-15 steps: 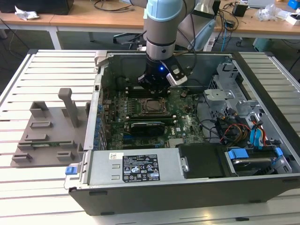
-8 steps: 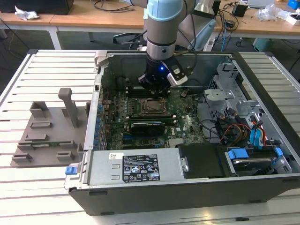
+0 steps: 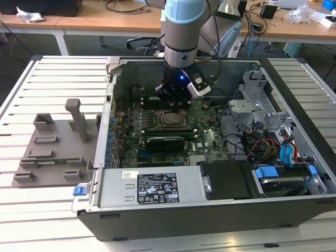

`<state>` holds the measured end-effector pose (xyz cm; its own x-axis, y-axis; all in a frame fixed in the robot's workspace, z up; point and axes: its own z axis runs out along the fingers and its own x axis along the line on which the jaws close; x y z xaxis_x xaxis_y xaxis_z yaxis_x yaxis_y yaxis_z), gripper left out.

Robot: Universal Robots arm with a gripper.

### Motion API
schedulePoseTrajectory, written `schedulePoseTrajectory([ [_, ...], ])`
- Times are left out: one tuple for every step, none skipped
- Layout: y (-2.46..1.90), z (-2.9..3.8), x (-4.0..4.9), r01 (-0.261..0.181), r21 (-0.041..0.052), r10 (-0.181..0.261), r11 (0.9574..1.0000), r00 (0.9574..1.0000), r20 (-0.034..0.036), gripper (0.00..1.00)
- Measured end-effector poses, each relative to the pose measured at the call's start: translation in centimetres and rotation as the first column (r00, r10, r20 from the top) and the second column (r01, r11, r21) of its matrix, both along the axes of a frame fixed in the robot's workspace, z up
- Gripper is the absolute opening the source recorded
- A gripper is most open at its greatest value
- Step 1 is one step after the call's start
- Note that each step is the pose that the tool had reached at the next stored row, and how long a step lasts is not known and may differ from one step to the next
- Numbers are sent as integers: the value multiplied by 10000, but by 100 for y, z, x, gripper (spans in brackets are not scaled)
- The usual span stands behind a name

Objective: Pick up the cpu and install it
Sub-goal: 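Install the first cpu locking lever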

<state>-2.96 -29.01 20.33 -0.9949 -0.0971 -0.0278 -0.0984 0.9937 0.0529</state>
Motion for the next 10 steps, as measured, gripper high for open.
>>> schedulePoseTrajectory([
  [0,-4,0,0,-10,0,10000,10000,-1,11],
  [0,-8,2,0,-26,0,10000,10000,-2,11],
  [0,-10,3,0,-42,0,10000,10000,-2,11],
  [0,-11,6,-1,-51,1,10000,10000,-2,11],
  [0,-12,8,-2,-55,2,10000,10000,-1,11],
  [1,-12,11,-1,-57,1,10000,10000,0,11],
  [0,-12,14,0,-59,0,10000,10000,-1,11],
  [2,-11,20,1,-63,-1,10000,10000,-3,11],
  [5,-11,27,2,-67,-2,10000,10000,-4,11],
  [19,-11,36,2,-67,-2,10000,10000,-1,11],
])
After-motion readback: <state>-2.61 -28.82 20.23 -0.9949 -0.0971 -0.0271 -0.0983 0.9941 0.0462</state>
